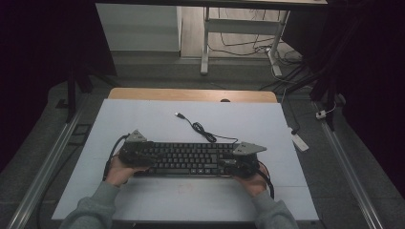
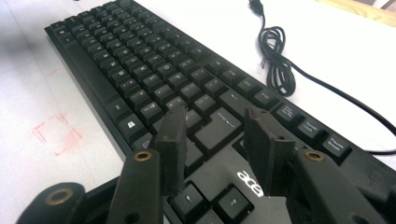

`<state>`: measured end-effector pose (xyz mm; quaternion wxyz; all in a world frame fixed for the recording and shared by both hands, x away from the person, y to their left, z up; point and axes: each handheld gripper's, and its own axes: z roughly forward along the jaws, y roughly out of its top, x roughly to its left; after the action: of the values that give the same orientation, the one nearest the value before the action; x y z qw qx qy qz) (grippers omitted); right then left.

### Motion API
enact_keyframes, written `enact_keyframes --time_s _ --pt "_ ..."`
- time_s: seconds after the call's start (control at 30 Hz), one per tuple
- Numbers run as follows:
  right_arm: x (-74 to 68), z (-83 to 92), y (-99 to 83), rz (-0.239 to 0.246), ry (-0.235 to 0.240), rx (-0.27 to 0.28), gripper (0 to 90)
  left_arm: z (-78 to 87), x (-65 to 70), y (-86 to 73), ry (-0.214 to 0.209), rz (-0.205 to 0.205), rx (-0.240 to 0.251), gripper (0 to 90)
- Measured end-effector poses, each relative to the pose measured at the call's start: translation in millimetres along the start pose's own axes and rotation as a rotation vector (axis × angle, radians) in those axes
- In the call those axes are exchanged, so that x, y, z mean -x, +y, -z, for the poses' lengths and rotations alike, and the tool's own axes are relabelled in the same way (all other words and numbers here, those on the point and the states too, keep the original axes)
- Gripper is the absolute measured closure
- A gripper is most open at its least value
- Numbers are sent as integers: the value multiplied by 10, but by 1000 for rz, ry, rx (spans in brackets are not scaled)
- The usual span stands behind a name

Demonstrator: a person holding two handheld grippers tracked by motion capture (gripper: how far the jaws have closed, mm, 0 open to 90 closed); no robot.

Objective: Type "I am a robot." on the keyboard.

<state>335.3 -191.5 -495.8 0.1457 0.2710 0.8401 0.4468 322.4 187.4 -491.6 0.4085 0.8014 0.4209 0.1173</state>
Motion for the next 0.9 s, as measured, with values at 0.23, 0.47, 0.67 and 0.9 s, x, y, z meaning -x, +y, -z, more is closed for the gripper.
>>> enact_keyframes --time_s 0.23,0.47,0.67,0.9 --pt "0 11 -7 6 0 3 585 -14 3 2 -1 5 9 366" --pt "-3 -5 -9 8 -1 -1 581 -76 45 20 -13 -14 24 551" --pt "-2 -17 -12 8 1 2 581 -149 82 22 -17 -40 2 764" --pt "-7 -25 -13 11 2 -5 579 -273 157 2 -9 -82 -40 890"
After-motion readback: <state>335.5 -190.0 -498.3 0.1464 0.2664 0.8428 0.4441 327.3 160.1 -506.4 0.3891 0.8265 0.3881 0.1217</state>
